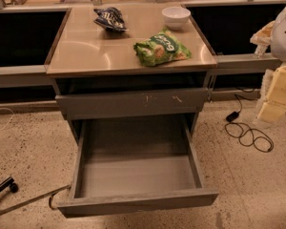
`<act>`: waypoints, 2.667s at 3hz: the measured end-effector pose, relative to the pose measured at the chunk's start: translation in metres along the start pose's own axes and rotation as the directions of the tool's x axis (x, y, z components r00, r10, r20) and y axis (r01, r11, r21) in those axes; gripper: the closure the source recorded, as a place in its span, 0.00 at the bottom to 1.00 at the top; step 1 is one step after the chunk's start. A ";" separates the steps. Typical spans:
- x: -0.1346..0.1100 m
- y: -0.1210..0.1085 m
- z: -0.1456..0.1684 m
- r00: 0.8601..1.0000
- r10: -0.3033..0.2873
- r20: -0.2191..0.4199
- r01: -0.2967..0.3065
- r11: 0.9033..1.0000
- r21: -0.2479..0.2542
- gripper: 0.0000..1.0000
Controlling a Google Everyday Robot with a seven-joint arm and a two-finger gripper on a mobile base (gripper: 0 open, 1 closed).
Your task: Place green rice chip bag into middle drawer
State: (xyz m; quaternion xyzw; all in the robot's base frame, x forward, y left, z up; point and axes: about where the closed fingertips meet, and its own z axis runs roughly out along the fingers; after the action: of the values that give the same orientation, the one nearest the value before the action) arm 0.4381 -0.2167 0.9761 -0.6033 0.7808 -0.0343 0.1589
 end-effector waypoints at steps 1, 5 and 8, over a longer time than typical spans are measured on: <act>0.000 0.000 0.000 1.000 0.000 0.000 0.000 1.000 0.000 0.00; -0.153 -0.198 0.157 0.965 -0.158 0.212 0.155 0.987 0.027 0.00; -0.184 -0.243 0.221 0.939 -0.091 0.330 0.075 0.995 0.060 0.00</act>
Offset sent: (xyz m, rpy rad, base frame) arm 0.0620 0.0171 -0.0252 -0.0220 -0.0522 0.0055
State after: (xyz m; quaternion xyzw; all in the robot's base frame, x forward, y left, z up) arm 0.7690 -0.0766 0.8639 -0.6290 0.7156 0.0432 0.3007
